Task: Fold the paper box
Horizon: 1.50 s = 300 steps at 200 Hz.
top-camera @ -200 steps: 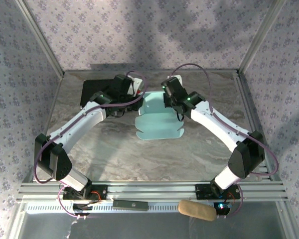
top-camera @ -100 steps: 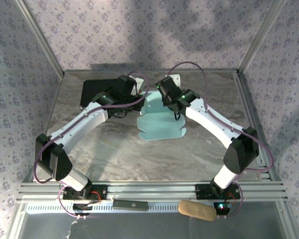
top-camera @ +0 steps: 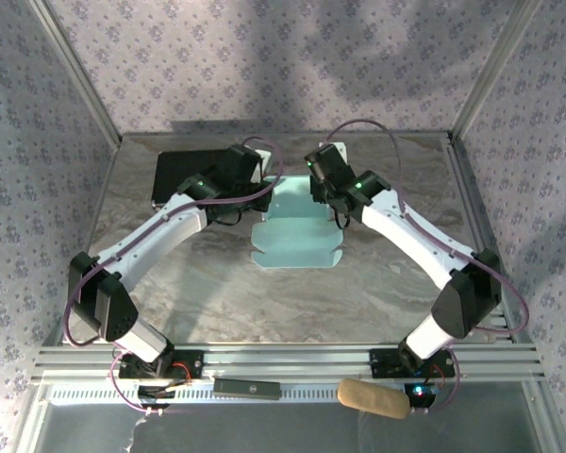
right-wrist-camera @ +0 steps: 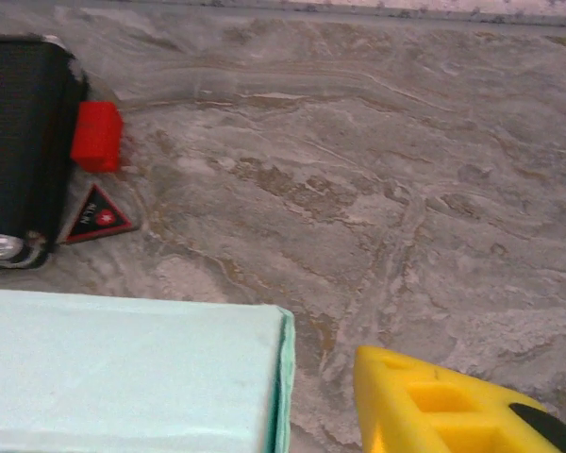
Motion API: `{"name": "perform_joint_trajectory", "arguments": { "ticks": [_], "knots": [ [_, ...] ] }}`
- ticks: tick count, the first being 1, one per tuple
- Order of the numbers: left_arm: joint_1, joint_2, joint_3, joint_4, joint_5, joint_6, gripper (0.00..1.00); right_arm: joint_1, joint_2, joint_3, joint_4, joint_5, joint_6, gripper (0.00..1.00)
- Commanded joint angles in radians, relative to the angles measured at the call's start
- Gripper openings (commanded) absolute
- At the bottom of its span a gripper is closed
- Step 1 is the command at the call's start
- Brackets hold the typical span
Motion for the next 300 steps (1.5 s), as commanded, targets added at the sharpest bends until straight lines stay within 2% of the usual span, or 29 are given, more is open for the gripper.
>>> {"name": "perform_joint_trajectory", "arguments": {
  "ticks": [1,29,96,124,139,153,170,190,208,221,249,277,300],
  "knots": [
    [-0.019,0.009,0.053,-0.02,0.023,-0.005,0.0,-0.013,-0.05,-0.027,0.049,-0.075,0.011,0.46],
    [-0.02,0.017,0.063,-0.028,0.024,-0.007,0.0,-0.013,-0.06,-0.04,0.059,-0.084,0.008,0.46],
    [-0.02,0.023,0.057,-0.019,0.022,-0.013,0.0,0.027,-0.004,-0.025,-0.008,0.078,0.06,0.14],
    [-0.03,0.033,0.018,0.045,0.0,-0.042,0.0,0.045,0.027,-0.013,-0.052,0.136,0.105,0.09],
    [-0.048,0.049,-0.004,0.077,-0.052,-0.051,0.0,0.048,0.042,-0.027,-0.056,0.149,0.128,0.1],
    [-0.062,0.061,-0.051,0.14,-0.095,-0.061,0.0,0.051,0.047,-0.063,-0.034,0.164,0.14,0.19],
    [-0.064,0.083,-0.104,0.21,-0.106,-0.078,0.0,0.052,0.04,-0.128,0.023,0.169,0.141,0.24],
    [-0.064,0.113,-0.148,0.282,-0.098,-0.08,0.0,0.047,0.041,-0.189,0.105,0.142,0.134,0.25],
    [-0.062,0.149,-0.153,0.303,-0.072,-0.084,0.0,0.043,0.073,-0.204,0.111,0.138,0.147,0.19],
    [-0.059,0.171,-0.162,0.322,-0.061,-0.084,0.0,0.041,0.101,-0.208,0.111,0.141,0.164,0.18],
    [-0.054,0.214,-0.17,0.339,-0.057,-0.085,0.0,0.035,0.133,-0.243,0.136,0.145,0.197,0.26],
    [-0.048,0.229,-0.185,0.352,-0.056,-0.083,0.0,0.019,0.073,-0.344,0.229,0.092,0.188,0.36],
    [-0.045,0.249,-0.171,0.34,-0.057,-0.082,0.0,0.006,0.072,-0.36,0.244,0.059,0.185,0.34]
  ]
}}
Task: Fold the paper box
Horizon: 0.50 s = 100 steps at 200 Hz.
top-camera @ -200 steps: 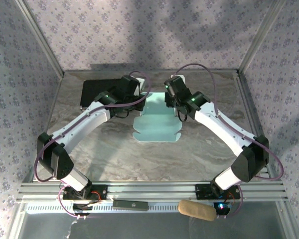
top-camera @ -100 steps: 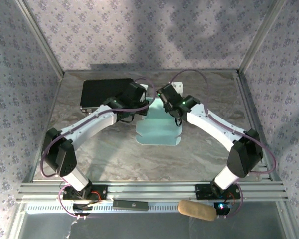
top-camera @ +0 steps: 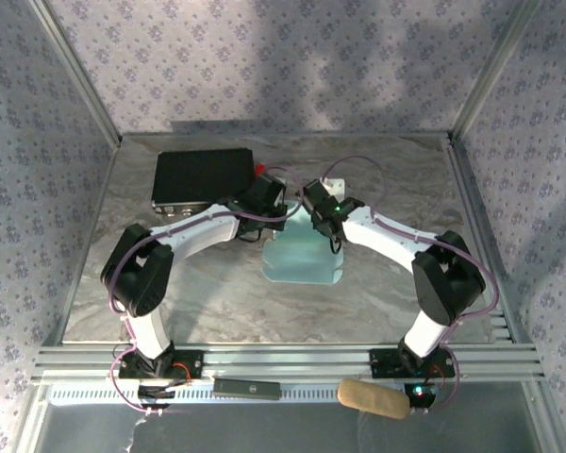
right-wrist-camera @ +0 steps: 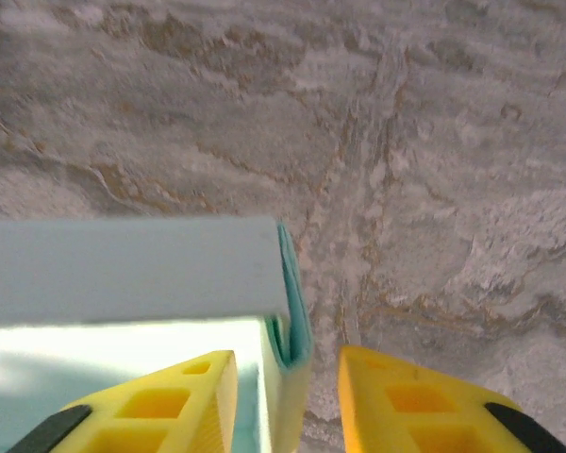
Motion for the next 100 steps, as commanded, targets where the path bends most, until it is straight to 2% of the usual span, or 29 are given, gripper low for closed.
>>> {"name": "perform_joint_trajectory", "arguments": {
  "ticks": [1,23,42,70,100],
  "knots": [
    [0.004,0.022,0.016,0.023,0.018,0.0,0.0,-0.01,-0.032,-0.02,0.054,-0.037,0.014,0.34],
    [0.006,0.033,0.023,0.018,0.016,-0.003,0.0,-0.01,-0.016,-0.046,0.079,-0.044,0.026,0.33],
    [0.006,0.041,0.027,0.013,0.018,0.0,0.0,-0.013,-0.009,-0.067,0.1,-0.037,0.05,0.24],
    [0.008,0.05,0.023,0.019,0.025,0.0,0.0,-0.031,0.017,-0.047,0.101,-0.056,0.042,0.16],
    [0.014,0.069,0.017,0.027,0.035,-0.004,0.0,-0.028,0.052,-0.042,0.099,-0.055,0.048,0.2]
  ]
}}
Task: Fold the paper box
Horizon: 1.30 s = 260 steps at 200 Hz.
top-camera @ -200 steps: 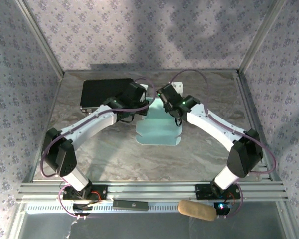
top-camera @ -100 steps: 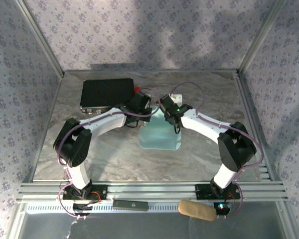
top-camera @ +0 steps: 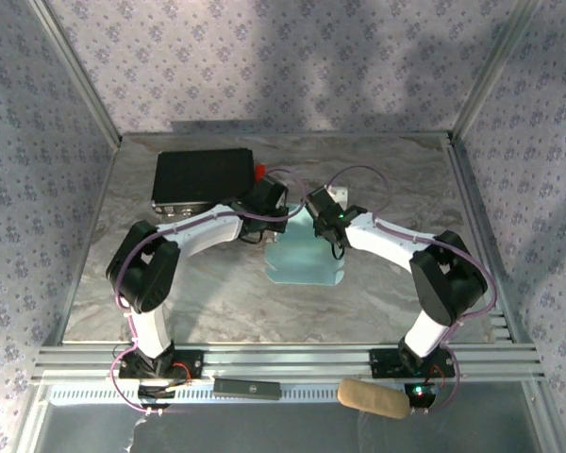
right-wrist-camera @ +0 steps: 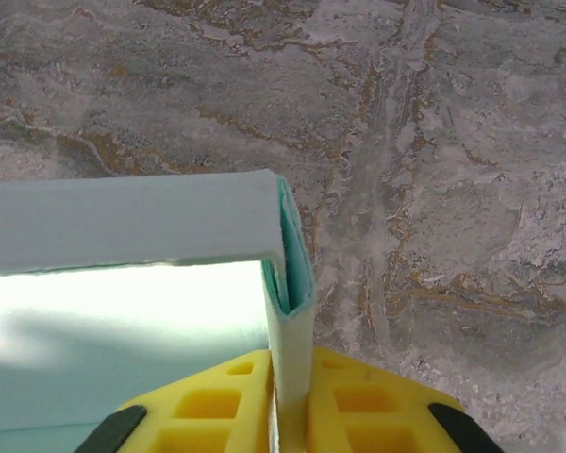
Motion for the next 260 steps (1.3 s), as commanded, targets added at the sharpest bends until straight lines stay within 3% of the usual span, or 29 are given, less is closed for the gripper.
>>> {"name": "perform_joint_trajectory", "arguments": {
  "ticks": [1,83,140,172,199,244,260],
  "knots": [
    [0.013,0.03,0.017,0.014,0.022,-0.004,0.0,-0.005,0.034,0.009,0.004,0.0,0.023,0.21],
    [0.028,0.05,0.031,-0.003,0.023,0.008,0.0,-0.015,0.007,-0.092,0.113,-0.071,0.018,0.34],
    [0.027,0.058,0.036,-0.008,0.024,0.015,0.0,-0.037,0.029,-0.092,0.143,-0.087,0.015,0.18],
    [0.028,0.073,0.035,0.002,0.036,0.016,0.0,-0.023,0.044,-0.067,0.11,-0.052,0.015,0.0],
    [0.033,0.103,0.035,0.013,0.036,0.015,0.17,-0.018,0.043,-0.062,0.096,-0.046,0.015,0.0],
    [0.037,0.128,0.034,0.032,-0.008,0.018,0.22,-0.018,0.046,-0.057,0.09,-0.048,-0.031,0.0],
    [0.037,0.132,0.031,0.043,-0.018,0.021,0.14,-0.018,0.045,-0.06,0.091,-0.048,-0.035,0.0]
  ]
}}
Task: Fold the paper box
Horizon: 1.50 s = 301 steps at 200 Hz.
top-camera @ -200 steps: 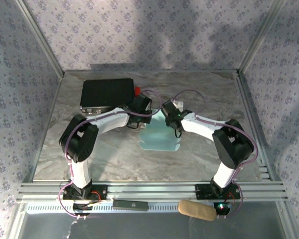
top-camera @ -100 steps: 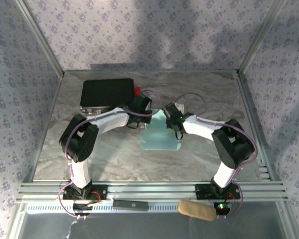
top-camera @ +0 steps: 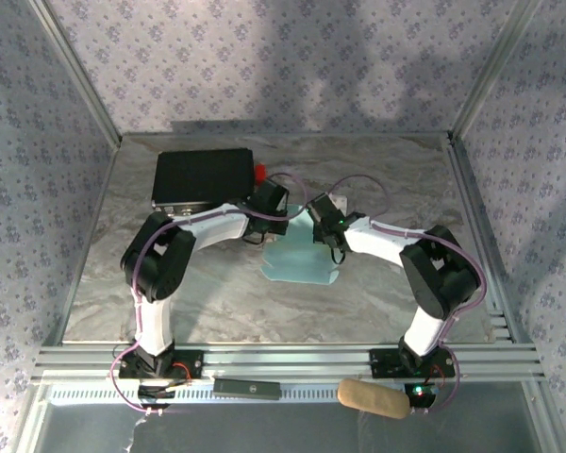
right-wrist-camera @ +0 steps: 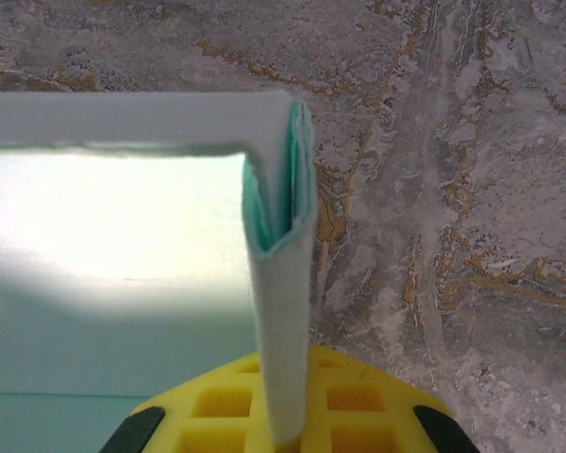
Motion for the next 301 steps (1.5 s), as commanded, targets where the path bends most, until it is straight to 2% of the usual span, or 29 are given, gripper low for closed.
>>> {"name": "perform_joint_trajectory", "arguments": {
  "ticks": [1,15,49,96,118,136,145,160,181,189,206,217,228,244,259,273,287,301],
  "knots": [
    [0.007,0.015,0.016,0.003,-0.046,0.012,0.13,0.002,0.012,0.021,-0.031,0.037,-0.024,0.0],
    [0.007,0.014,0.01,0.014,-0.057,0.012,0.0,0.002,0.015,0.025,-0.031,0.037,-0.027,0.0],
    [-0.011,0.015,0.01,0.004,-0.123,0.008,0.0,0.005,0.028,0.036,-0.046,0.049,-0.024,0.0],
    [-0.081,0.074,0.07,-0.124,-0.389,-0.038,0.0,0.015,0.045,0.063,-0.088,0.071,-0.008,0.0],
    [-0.085,0.069,0.037,-0.094,-0.389,-0.068,0.0,0.014,0.046,0.063,-0.089,0.063,-0.003,0.0],
    [-0.081,0.044,-0.009,-0.035,-0.318,-0.062,0.24,0.014,0.048,0.069,-0.096,0.062,-0.008,0.0],
    [-0.078,0.018,-0.042,0.002,-0.282,-0.059,0.31,0.014,0.048,0.07,-0.097,0.06,-0.007,0.0],
    [-0.07,-0.018,-0.092,0.059,-0.224,-0.055,0.34,0.009,0.047,0.069,-0.096,0.056,-0.005,0.0],
    [-0.063,-0.057,-0.138,0.101,-0.202,-0.04,0.34,0.006,0.05,0.068,-0.09,0.05,-0.003,0.0],
    [-0.059,-0.065,-0.145,0.106,-0.195,-0.037,0.32,0.008,0.052,0.068,-0.088,0.047,-0.006,0.0],
    [-0.05,-0.06,-0.142,0.104,-0.181,-0.032,0.19,0.013,0.056,0.071,-0.088,0.048,-0.007,0.0],
    [-0.051,-0.045,-0.127,0.09,-0.172,-0.03,0.16,0.016,0.055,0.071,-0.089,0.049,-0.004,0.0],
    [-0.054,-0.025,-0.107,0.067,-0.174,-0.029,0.17,0.017,0.055,0.072,-0.094,0.051,0.0,0.0],
    [-0.064,-0.013,-0.108,0.058,-0.207,-0.032,0.25,0.017,0.056,0.075,-0.1,0.055,0.003,0.0],
    [-0.065,-0.017,-0.125,0.064,-0.222,-0.037,0.25,0.017,0.056,0.078,-0.103,0.058,0.003,0.0],
    [-0.072,-0.023,-0.133,0.057,-0.264,-0.033,0.16,0.016,0.055,0.079,-0.106,0.06,0.005,0.0],
    [-0.084,-0.02,-0.132,0.043,-0.31,-0.024,0.0,0.016,0.055,0.078,-0.107,0.061,0.007,0.0],
    [-0.1,-0.012,-0.117,0.016,-0.363,-0.016,0.0,0.018,0.056,0.082,-0.108,0.062,0.009,0.0]
  ]
}}
